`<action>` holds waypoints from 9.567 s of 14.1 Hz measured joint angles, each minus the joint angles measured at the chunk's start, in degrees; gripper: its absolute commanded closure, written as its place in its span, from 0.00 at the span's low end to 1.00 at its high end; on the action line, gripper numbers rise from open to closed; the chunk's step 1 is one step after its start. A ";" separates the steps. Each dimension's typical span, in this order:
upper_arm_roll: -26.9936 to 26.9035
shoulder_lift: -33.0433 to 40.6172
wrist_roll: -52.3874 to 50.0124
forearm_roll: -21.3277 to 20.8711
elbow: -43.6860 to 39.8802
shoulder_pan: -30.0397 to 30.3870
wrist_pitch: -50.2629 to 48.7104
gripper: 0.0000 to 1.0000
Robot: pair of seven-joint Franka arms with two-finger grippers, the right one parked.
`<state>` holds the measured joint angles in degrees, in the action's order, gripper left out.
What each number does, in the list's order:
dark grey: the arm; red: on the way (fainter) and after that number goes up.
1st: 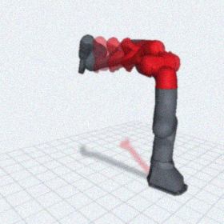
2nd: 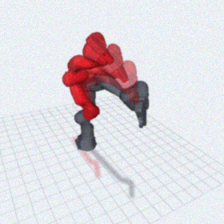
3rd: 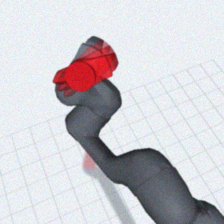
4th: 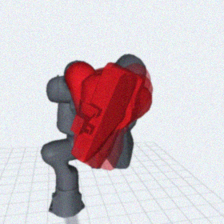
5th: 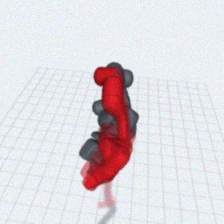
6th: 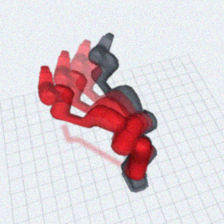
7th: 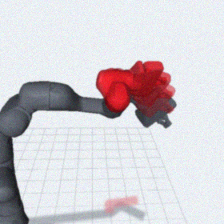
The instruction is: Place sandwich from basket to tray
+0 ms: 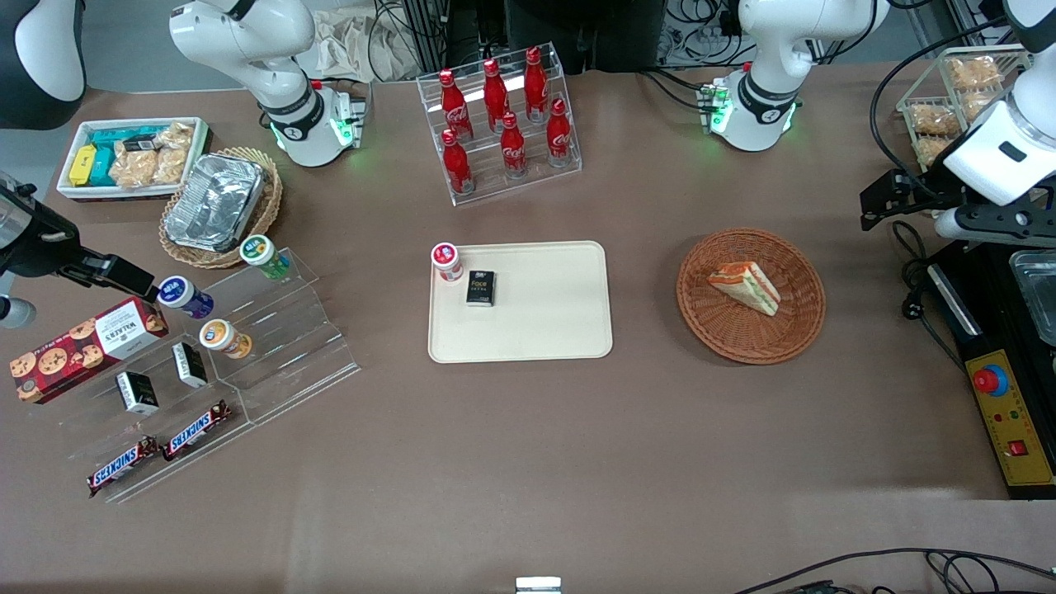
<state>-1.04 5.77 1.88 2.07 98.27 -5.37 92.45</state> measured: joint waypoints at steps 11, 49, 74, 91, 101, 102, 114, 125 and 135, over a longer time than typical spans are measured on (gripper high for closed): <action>-0.05 -0.10 -15.74 0.04 0.02 -0.36 2.16 0.00; 3.24 -12.62 -70.24 -0.36 47.28 -4.95 58.40 1.00; 20.68 -1.88 -48.90 0.73 14.09 -5.75 14.58 1.00; 23.83 -23.84 -46.64 -10.45 19.86 -15.33 42.78 1.00; 23.34 -33.93 -46.64 -13.73 19.86 -16.60 51.99 0.13; 23.21 -34.02 -46.64 -13.92 19.81 -16.62 52.03 0.00; 21.39 -20.43 -46.93 -14.25 12.79 -13.58 40.17 0.00; 20.28 1.11 -22.93 -7.76 13.10 5.35 20.08 0.00; -3.25 6.95 -1.41 1.56 8.31 -1.51 6.34 0.00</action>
<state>-4.29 12.72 0.47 3.64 106.58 -6.88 98.79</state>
